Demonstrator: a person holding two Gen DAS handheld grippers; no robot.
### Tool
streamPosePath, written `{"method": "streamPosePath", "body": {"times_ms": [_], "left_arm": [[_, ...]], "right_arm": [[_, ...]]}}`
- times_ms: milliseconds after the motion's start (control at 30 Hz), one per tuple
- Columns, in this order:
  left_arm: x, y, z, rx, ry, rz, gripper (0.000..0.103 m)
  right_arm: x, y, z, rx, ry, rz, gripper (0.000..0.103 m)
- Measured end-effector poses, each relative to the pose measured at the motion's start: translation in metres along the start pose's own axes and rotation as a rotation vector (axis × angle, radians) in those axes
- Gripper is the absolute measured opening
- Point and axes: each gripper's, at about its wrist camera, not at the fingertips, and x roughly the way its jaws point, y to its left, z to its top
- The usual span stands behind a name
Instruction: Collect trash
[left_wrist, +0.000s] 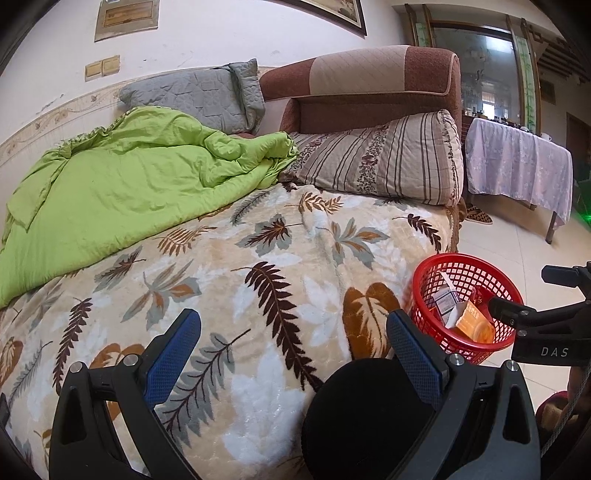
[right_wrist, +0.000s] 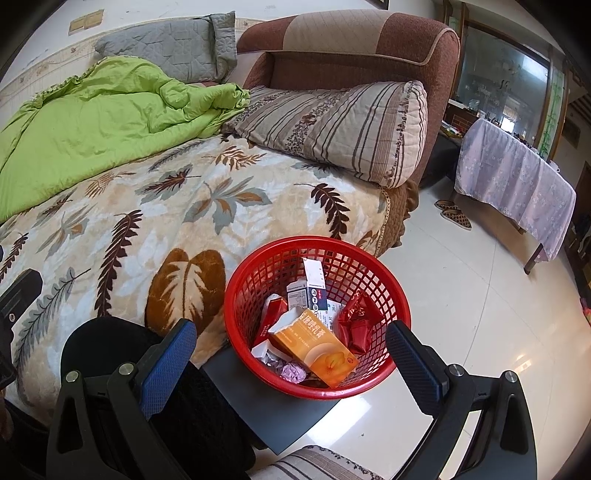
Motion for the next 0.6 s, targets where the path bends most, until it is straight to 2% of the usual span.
{"method": "streamPosePath", "body": {"times_ms": [600], "left_arm": [[0.0031,0.0000,-0.0012,-0.003,0.004,0.001,0.100]], "right_arm": [[0.0051,0.0026,0.0012,-0.007,0.019,0.015,0.103]]}}
